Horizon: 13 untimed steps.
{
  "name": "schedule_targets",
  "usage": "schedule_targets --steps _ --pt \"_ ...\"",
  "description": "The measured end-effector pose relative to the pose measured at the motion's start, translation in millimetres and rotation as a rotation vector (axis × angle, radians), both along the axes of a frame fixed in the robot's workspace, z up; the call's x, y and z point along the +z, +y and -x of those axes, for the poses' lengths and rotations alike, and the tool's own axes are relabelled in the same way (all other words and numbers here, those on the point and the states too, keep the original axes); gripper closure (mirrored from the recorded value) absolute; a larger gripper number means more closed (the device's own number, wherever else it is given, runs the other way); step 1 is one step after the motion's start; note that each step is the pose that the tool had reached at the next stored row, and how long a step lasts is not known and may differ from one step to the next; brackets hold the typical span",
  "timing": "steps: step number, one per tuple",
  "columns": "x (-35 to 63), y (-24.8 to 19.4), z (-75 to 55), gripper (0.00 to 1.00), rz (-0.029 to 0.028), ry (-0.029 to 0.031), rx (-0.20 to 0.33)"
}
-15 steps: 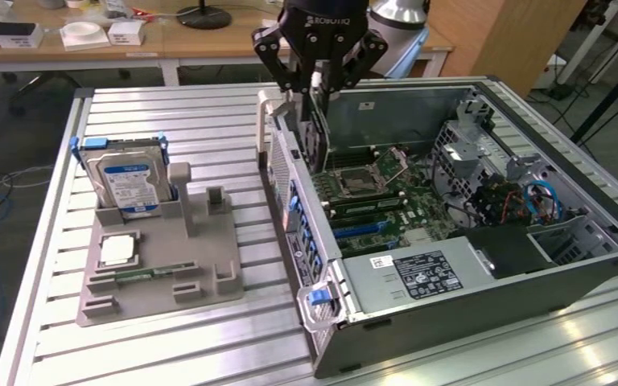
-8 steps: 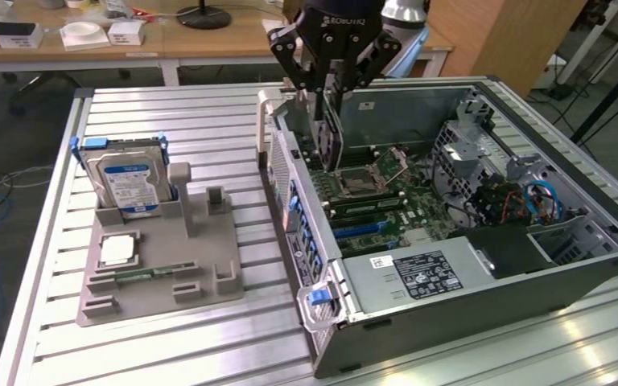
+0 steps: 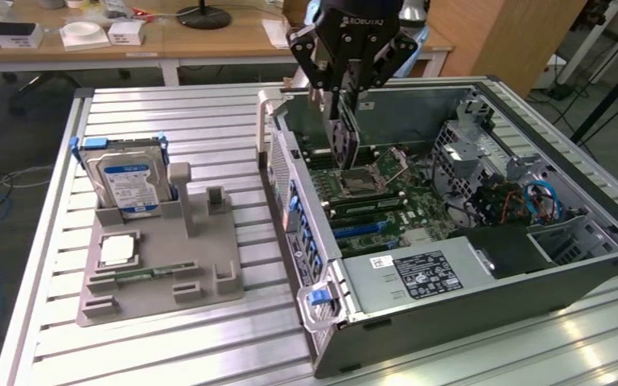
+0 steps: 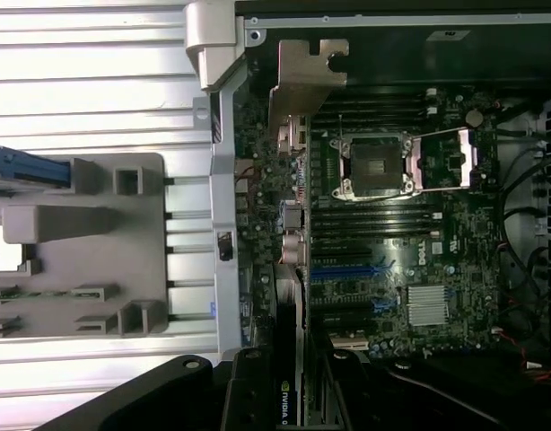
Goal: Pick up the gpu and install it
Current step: 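Pick up the gpu and move the gpu toward the slot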
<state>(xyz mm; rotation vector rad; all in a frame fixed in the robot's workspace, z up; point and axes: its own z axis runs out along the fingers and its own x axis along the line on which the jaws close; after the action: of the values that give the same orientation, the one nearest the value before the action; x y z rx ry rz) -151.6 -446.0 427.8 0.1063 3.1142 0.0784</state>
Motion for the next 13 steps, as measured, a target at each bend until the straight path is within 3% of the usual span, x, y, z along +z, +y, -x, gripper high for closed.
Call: schedule_targets --steps 13 --pt "0.0 0.0 -34.1 0.74 -0.0008 0.0 0.031"
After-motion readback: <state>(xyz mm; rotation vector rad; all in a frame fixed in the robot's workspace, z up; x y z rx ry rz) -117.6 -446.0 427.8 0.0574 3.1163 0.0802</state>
